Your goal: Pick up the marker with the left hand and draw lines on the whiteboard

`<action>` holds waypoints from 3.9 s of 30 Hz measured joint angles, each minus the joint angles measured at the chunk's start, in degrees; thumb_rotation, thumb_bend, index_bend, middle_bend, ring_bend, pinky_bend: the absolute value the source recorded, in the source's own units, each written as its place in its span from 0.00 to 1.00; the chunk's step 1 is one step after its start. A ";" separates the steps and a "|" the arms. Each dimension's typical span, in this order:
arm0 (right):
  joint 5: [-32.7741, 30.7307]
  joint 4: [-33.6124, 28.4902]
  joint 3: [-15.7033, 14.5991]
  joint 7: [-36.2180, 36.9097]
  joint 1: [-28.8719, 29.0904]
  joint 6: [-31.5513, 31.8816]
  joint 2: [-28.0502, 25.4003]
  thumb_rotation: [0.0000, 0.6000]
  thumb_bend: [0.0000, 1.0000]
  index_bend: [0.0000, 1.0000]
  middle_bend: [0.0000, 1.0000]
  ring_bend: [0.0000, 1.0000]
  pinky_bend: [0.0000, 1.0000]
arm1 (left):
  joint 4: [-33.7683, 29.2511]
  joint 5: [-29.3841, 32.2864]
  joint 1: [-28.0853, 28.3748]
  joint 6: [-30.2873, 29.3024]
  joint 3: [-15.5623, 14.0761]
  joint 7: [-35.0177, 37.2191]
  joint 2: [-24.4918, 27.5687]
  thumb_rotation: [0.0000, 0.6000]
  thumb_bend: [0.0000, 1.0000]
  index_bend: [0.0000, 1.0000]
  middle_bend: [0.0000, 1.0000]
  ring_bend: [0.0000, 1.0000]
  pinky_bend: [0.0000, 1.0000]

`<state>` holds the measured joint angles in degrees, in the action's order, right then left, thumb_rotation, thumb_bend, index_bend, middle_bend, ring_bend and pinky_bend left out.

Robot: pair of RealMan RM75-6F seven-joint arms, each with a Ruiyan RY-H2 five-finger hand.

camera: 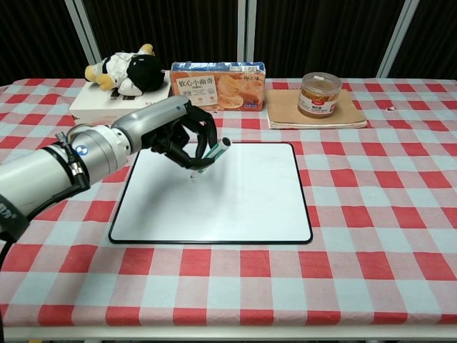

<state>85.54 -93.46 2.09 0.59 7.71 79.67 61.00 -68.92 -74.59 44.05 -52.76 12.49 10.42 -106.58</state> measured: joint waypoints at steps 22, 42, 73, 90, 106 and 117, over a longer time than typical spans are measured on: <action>1.58 1.24 -0.05 1.31 1.27 -1.32 0.90 1.00 0.21 0.06 0.16 0.00 0.00 | -7.35 4.06 -4.27 -1.21 -2.63 -6.74 7.41 1.00 0.42 0.59 0.63 0.87 0.93; 0.93 1.17 -0.50 1.97 -0.66 0.68 -0.28 1.00 0.21 0.06 0.16 0.00 0.00 | -1.88 3.14 0.70 1.74 0.09 -6.12 -1.17 1.00 0.42 0.59 0.63 0.87 0.93; 2.00 1.94 -0.41 2.64 0.69 -0.68 0.58 1.00 0.21 0.06 0.16 0.00 0.00 | -8.70 4.26 -4.37 -1.07 -3.58 -10.63 5.81 1.00 0.42 0.59 0.63 0.87 0.93; 1.43 3.07 -0.94 4.44 -1.39 1.31 -0.44 1.00 0.21 0.06 0.16 0.00 0.00 | -5.79 4.97 1.25 2.89 -0.27 -12.46 -1.51 1.00 0.42 0.59 0.63 0.87 0.93; 3.30 3.30 -0.74 5.13 -0.98 1.78 -0.47 1.00 0.21 0.06 0.16 0.00 0.00 | -11.99 4.32 -1.85 -3.59 2.01 -18.29 13.26 1.00 0.42 0.58 0.60 0.86 0.92; 3.93 2.79 -0.96 4.18 -0.78 1.75 0.20 1.00 0.21 0.06 0.16 0.00 0.00 | 2.57 10.17 -3.68 -1.70 -4.24 -39.89 13.62 1.00 0.42 0.55 0.58 0.84 0.91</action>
<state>89.47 -90.66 1.13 4.76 6.94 81.42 61.20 -66.34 -64.42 40.38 -54.46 8.26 -29.46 -92.97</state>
